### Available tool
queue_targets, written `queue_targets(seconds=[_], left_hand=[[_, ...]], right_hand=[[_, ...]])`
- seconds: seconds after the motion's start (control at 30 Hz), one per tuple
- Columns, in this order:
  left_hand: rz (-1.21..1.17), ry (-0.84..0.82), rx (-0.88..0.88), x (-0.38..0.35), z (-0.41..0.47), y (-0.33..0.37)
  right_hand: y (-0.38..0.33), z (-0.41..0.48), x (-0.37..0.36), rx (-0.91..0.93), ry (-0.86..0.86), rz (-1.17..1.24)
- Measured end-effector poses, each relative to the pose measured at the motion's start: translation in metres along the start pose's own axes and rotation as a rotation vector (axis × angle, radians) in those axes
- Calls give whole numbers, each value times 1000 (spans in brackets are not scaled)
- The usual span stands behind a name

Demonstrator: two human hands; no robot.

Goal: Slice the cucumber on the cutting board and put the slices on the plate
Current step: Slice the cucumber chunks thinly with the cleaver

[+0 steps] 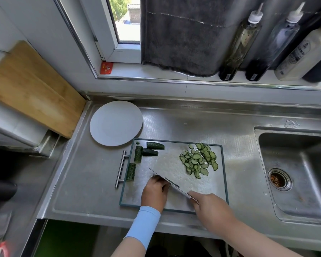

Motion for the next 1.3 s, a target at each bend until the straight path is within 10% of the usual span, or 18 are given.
queue_targets(seconds=[1.3], left_hand=[[-39, 39, 19, -7, -4, -7]], right_hand=[[2, -6, 0, 7, 4, 4]])
Point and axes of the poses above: each hand's wrist, its own z-axis towards the middle knuckle, its own x-axis out of the back of the hand, y = z × x, the point moved 5 cm from there along z, towards the middle knuckle, and after that the axes turned 9 degrees about -y, right-handed, at the moved point
